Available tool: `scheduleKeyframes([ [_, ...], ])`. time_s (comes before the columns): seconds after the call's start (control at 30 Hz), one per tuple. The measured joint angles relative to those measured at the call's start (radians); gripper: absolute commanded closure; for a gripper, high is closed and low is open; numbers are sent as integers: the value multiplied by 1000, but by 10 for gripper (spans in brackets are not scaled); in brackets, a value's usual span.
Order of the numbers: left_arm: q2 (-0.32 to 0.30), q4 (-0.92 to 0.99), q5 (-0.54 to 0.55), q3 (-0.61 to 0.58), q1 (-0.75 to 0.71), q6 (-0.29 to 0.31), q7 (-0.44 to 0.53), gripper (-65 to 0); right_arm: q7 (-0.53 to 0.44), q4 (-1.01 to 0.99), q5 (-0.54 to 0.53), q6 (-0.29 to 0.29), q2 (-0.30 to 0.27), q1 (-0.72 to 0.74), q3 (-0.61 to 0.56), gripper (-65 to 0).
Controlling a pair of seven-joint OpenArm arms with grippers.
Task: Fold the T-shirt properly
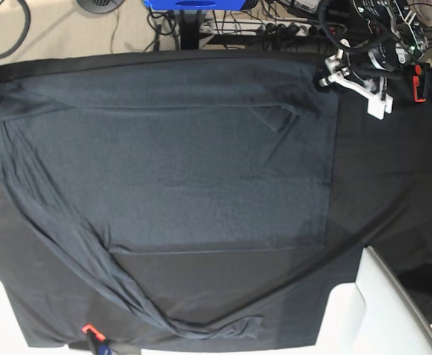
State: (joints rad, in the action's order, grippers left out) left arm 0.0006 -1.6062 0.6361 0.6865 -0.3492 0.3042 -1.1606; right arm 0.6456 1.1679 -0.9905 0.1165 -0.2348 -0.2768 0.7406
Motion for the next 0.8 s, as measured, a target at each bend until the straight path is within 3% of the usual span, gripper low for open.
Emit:
scheduleKeyframes([
  [0.13, 0, 0, 0, 0, 0, -17, 1, -528, -11, 10, 2, 18, -4, 4, 0, -425],
  [0.23, 4, 0, 5, 41, 3, -17, 18, -592, -11, 10, 2, 20, -11, 4, 0, -432],
  [0.37, -9, 1, -1, 126, 0, -18, 65, -601, -6, 6, 25, 34, -34, 0, 0, -434],
  [0.57, -86, 3, 0, 142, 16, -18, 65, -601, 2, 2, 28, 48, -90, -3, -1, -435],
  [0.8, -167, 3, 0, 142, 69, -17, 65, -599, 1, -6, 29, 44, -203, 72, -9, -435],
])
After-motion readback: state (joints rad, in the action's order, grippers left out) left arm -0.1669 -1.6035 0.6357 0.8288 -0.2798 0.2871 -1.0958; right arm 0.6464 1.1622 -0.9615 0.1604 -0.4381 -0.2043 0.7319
